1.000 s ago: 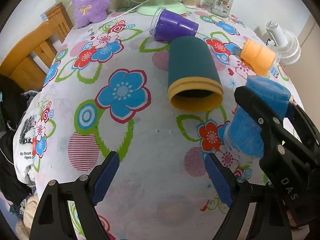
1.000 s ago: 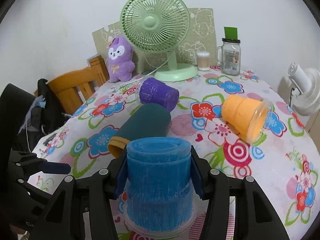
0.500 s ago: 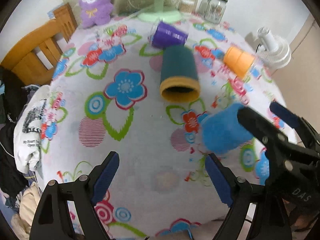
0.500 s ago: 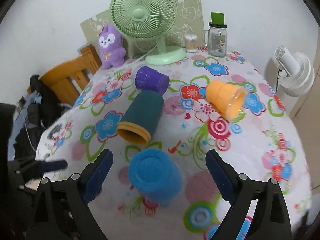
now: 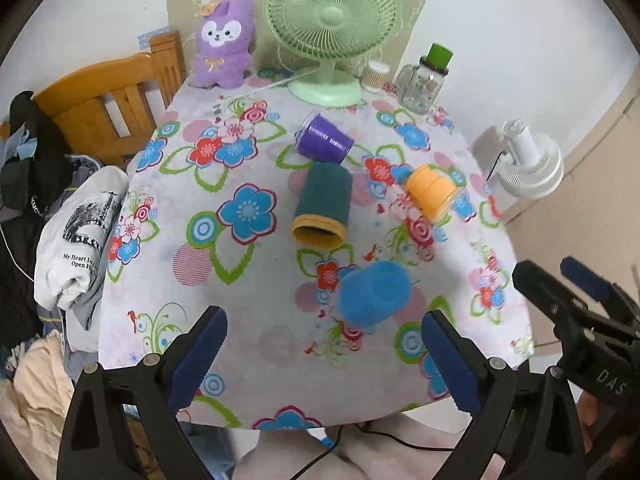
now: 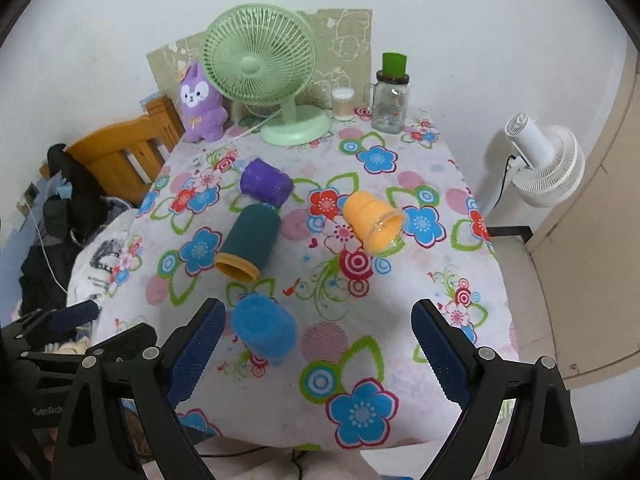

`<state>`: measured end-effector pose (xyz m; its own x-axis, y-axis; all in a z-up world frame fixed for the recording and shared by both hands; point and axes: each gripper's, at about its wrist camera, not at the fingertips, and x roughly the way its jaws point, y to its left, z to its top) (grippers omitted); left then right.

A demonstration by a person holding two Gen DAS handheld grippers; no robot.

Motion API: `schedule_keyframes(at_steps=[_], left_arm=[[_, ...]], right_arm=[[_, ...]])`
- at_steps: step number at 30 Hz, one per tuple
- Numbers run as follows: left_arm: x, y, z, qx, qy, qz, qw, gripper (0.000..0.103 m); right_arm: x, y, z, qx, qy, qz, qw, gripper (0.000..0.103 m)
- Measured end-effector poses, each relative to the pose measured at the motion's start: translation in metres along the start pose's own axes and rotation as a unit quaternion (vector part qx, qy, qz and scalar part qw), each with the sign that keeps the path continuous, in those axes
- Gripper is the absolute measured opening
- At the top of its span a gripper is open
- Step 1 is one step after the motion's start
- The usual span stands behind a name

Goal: Flip cup upside down

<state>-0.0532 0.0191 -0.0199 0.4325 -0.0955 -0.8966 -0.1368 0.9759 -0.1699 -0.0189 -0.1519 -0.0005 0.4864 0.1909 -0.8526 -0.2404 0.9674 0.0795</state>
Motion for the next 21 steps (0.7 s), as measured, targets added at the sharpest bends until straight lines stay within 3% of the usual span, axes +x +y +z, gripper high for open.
schedule_keyframes(at_steps=[21], left_arm=[[-0.029,-0.014,0.001,-0.023,-0.056,0.018,0.998,0.103]], right_arm=[[-0.024,-0.013,-0.001,0.014,-0.019,-0.027,0.999,0.095]])
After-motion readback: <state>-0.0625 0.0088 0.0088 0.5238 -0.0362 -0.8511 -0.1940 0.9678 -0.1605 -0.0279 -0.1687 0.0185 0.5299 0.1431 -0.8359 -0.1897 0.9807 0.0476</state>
